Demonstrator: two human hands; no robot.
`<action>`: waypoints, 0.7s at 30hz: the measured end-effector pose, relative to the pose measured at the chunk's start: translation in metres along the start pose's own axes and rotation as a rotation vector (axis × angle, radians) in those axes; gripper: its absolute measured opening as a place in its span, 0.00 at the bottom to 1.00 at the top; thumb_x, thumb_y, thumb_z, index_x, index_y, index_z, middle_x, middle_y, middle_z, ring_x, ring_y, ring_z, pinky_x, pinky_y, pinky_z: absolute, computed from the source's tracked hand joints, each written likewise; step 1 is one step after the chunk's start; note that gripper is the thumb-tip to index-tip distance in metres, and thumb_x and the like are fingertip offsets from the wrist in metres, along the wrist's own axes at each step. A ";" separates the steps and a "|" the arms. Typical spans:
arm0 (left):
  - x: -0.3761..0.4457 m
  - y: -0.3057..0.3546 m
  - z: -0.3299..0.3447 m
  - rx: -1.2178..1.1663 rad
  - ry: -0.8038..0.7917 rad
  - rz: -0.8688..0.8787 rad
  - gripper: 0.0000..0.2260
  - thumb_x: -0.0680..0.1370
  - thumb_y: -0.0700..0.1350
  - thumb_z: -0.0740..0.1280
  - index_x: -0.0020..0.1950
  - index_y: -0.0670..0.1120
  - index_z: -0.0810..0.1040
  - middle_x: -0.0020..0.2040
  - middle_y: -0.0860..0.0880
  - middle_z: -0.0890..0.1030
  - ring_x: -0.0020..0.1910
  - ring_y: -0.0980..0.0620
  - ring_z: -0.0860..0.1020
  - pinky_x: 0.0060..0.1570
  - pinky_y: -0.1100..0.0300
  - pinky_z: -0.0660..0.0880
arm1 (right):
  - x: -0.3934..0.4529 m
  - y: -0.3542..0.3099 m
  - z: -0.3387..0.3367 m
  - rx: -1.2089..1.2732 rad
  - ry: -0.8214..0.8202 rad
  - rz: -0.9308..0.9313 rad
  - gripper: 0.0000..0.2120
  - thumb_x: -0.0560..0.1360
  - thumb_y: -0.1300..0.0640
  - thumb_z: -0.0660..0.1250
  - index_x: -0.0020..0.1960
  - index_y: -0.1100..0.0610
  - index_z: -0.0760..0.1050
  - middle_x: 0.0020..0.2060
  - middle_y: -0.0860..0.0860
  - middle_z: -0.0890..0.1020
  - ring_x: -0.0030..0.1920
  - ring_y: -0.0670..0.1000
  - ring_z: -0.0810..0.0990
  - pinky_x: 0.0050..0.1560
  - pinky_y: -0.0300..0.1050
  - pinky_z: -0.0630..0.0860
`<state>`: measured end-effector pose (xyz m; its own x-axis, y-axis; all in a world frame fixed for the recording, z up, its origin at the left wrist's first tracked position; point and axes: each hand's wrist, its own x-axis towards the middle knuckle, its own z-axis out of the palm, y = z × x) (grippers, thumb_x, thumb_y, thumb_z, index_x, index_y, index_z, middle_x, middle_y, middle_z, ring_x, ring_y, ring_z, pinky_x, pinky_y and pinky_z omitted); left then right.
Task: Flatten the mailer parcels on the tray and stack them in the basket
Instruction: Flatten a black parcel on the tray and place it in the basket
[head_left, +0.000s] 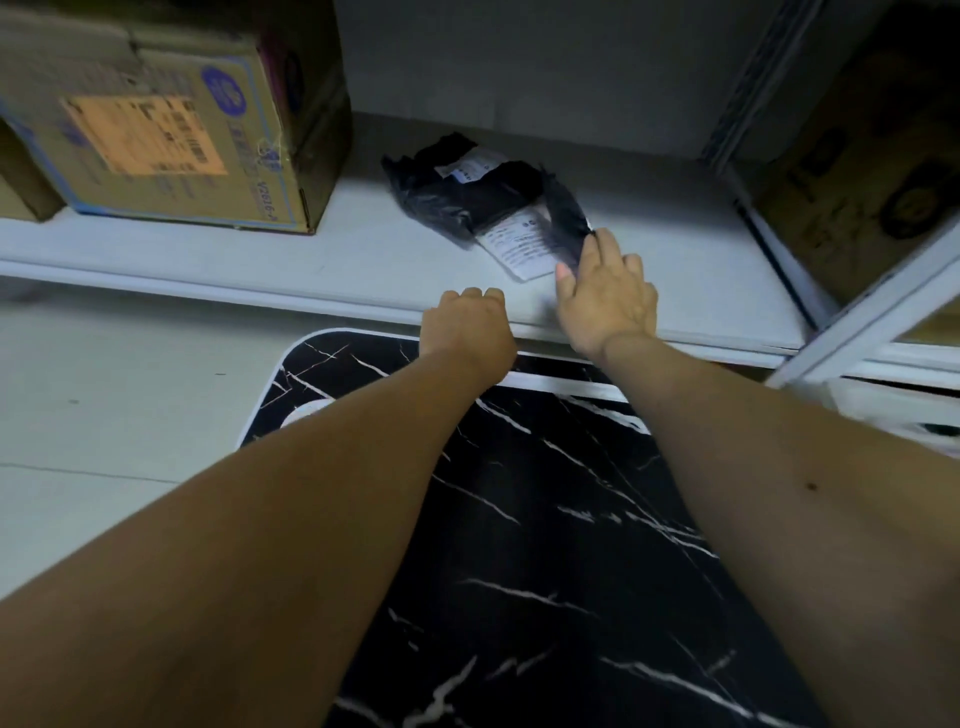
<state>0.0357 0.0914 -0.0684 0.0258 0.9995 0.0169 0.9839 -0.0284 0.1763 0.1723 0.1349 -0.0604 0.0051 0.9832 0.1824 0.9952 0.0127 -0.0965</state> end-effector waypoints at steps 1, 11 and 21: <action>-0.012 0.005 -0.006 -0.020 -0.024 0.001 0.14 0.78 0.40 0.56 0.64 0.42 0.68 0.61 0.43 0.74 0.60 0.43 0.71 0.53 0.52 0.70 | -0.018 0.001 -0.007 -0.012 0.007 -0.004 0.26 0.83 0.46 0.47 0.76 0.59 0.57 0.75 0.49 0.58 0.65 0.57 0.65 0.57 0.54 0.67; -0.116 0.019 -0.030 -0.180 -0.204 -0.012 0.19 0.77 0.43 0.59 0.68 0.43 0.65 0.61 0.40 0.76 0.61 0.40 0.74 0.56 0.48 0.71 | -0.187 -0.017 -0.029 -0.098 0.018 -0.176 0.21 0.81 0.46 0.53 0.68 0.58 0.68 0.65 0.52 0.71 0.62 0.54 0.69 0.59 0.51 0.66; -0.171 -0.004 -0.008 -0.174 -0.323 -0.073 0.24 0.80 0.40 0.54 0.77 0.46 0.57 0.68 0.40 0.71 0.66 0.41 0.70 0.63 0.51 0.68 | -0.270 -0.039 -0.017 -0.029 -0.078 -0.535 0.12 0.78 0.52 0.61 0.50 0.58 0.80 0.43 0.54 0.79 0.39 0.56 0.77 0.37 0.48 0.68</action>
<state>0.0259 -0.0798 -0.0637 0.0380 0.9504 -0.3085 0.9413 0.0696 0.3304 0.1340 -0.1346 -0.0895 -0.5091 0.8515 0.1256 0.8593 0.5113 0.0168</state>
